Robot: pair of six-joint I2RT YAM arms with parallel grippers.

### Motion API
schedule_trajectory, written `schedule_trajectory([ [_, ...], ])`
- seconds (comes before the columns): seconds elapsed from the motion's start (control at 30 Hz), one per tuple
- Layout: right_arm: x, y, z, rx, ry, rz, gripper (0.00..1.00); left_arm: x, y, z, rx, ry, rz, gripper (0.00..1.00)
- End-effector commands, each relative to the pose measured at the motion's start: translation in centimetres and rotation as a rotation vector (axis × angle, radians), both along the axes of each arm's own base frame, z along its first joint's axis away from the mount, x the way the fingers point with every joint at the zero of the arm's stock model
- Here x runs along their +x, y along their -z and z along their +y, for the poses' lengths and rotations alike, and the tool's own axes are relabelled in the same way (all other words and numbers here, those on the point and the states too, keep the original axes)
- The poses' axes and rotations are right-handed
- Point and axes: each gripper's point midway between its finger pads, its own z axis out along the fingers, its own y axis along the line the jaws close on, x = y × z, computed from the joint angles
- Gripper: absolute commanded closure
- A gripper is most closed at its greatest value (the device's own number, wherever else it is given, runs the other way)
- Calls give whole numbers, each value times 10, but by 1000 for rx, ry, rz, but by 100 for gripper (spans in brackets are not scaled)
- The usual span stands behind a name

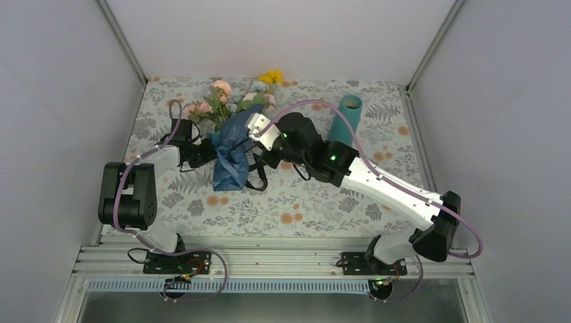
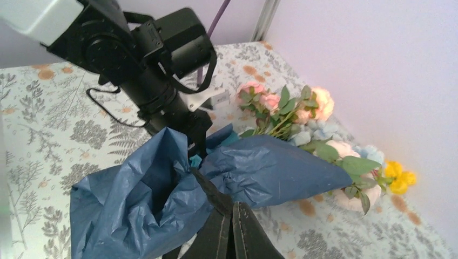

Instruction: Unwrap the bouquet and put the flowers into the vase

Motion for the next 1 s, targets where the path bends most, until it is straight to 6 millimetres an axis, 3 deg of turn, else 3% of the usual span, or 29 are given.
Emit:
schedule_trajectory([
  [0.0,-10,-9,5,126,-33,-2,96,-4,17,24,104,-58,52,98],
  [0.1,-4,71,13,-53,-42,78,96,0,3,16,55,-36,25,98],
  [0.17,6,89,18,-120,-26,69,96,1,-10,10,28,-15,8,95],
  [0.23,16,76,24,-109,-10,39,96,1,-28,9,37,-11,-16,79],
  [0.3,26,49,29,-40,10,-3,96,-1,-54,9,39,0,-75,63],
  [0.37,41,23,28,33,59,-23,96,-6,-77,3,31,39,-134,55],
  [0.47,64,3,26,104,118,4,96,-17,-102,-11,10,124,-203,50],
  [0.6,83,1,24,172,137,97,96,-36,-131,-40,-39,267,-312,49],
  [0.67,92,20,26,170,146,149,96,-42,-140,-48,-52,297,-350,49],
  [0.97,78,33,34,193,53,235,96,-42,-156,-84,-115,411,-447,44],
])
